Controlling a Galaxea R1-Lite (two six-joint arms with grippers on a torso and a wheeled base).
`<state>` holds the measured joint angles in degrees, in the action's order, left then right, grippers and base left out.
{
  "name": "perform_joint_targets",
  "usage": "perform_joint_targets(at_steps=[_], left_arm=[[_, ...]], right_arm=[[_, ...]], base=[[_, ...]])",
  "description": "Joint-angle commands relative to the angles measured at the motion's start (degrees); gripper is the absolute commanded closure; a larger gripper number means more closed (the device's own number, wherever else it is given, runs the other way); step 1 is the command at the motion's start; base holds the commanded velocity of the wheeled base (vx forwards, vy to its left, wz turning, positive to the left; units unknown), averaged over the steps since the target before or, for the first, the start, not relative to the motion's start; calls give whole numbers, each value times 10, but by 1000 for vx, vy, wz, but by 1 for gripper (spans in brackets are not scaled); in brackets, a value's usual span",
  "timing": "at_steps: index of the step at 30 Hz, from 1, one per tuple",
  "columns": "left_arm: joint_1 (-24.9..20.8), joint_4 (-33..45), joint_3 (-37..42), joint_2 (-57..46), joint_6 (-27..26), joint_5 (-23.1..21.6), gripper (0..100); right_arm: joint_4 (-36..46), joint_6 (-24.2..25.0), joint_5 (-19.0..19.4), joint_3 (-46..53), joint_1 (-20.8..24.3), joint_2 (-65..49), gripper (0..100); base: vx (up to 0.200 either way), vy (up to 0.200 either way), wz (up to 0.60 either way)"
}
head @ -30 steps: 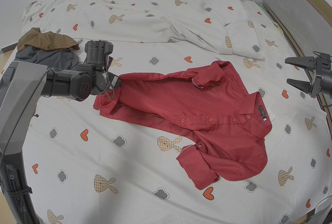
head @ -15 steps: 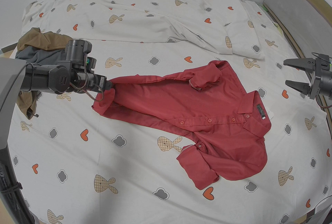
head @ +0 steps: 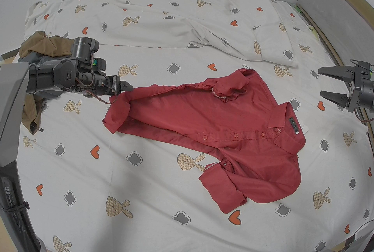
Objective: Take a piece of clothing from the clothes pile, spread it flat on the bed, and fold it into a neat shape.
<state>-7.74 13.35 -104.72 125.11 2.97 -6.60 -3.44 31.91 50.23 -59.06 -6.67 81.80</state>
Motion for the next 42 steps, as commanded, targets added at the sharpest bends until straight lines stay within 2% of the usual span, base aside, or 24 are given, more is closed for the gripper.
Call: perform_joint_targets(at_steps=[1,6,12,15,17,19,21,24,27,30,42], left_arm=[[8,73,-63,30,30,-24,0],[17,117,-51,-15,44,-78,0],[17,110,16,-86,39,-88,0],[4,110,86,-145,30,-109,0],[-22,108,167,-187,22,-138,0],[-47,103,232,-203,11,-141,0],[-63,77,285,-203,-2,-141,0],[-76,-20,368,-173,-24,-138,0],[-82,-122,412,-131,-24,-112,0],[-88,-163,414,-101,-22,-81,0],[-90,-166,350,-58,-21,-79,0]], right_arm=[[0,0,0,0,3,3,0],[0,0,0,1,3,5,0],[0,-1,0,0,3,8,0],[0,-1,0,1,5,8,0],[0,0,0,3,9,8,0],[-1,-1,0,4,11,8,0],[0,-1,0,5,14,8,0],[0,-1,0,5,17,8,0],[0,-1,0,5,17,8,0],[0,-1,0,5,17,9,0],[0,-1,0,5,17,14,0]], base=[[0,0,0],[0,0,0],[0,0,0],[0,0,0],[0,0,0],[0,0,0],[0,0,0],[0,0,0],[0,0,0],[0,0,0],[0,0,0]])
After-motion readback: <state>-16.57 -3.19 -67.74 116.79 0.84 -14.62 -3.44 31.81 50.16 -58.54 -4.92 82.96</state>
